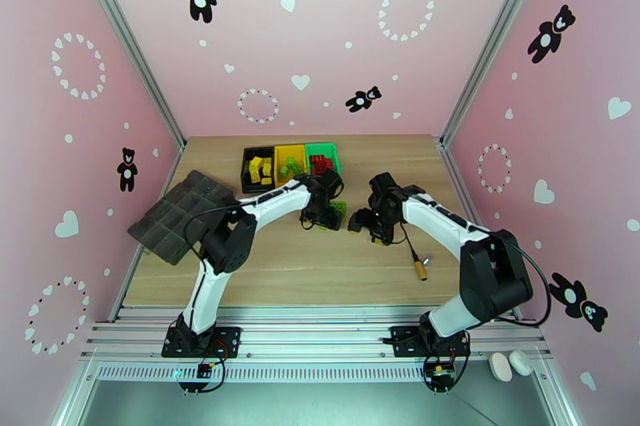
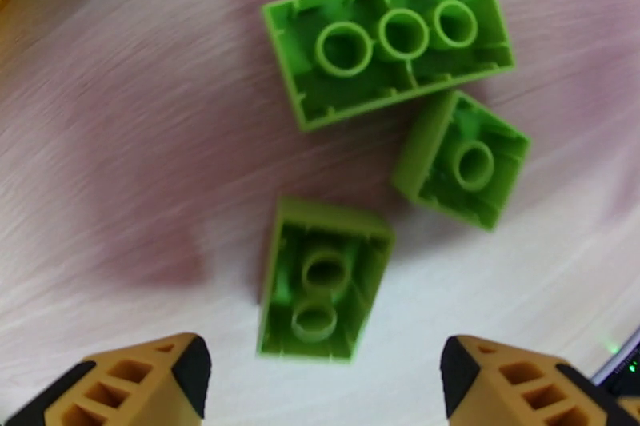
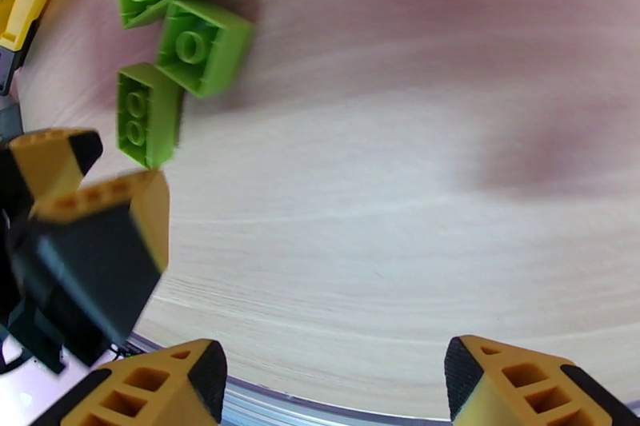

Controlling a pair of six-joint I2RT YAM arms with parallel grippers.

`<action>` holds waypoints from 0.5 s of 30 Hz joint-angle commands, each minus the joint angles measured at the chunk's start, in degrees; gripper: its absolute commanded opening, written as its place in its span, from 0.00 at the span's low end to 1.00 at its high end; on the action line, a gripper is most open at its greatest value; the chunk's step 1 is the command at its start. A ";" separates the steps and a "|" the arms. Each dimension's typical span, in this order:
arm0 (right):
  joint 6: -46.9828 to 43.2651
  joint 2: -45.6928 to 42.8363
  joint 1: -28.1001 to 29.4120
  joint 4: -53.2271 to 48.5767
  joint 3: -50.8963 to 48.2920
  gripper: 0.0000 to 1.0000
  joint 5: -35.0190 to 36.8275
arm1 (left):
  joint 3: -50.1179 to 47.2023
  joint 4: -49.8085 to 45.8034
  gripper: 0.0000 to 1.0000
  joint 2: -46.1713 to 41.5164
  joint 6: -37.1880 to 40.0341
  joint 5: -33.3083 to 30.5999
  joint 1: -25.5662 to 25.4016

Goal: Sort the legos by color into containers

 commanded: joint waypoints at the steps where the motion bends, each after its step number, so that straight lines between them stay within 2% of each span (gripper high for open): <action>1: 0.07 -3.24 -0.45 -1.39 -1.83 0.78 0.67 | 3.84 -2.77 0.79 2.59 1.00 -2.87 -0.28; 4: 0.14 -4.15 -0.73 -1.65 -2.21 0.78 0.71 | 5.80 -3.82 0.77 4.22 0.86 -3.46 -0.25; 10: -0.17 -4.66 -1.05 -2.09 -1.77 0.78 0.42 | 8.93 -5.54 0.64 6.57 0.75 -4.11 -0.81; 15: -0.11 -4.82 -1.13 -1.94 -1.86 0.78 0.22 | 10.35 -6.72 0.57 7.77 0.43 -5.31 -1.44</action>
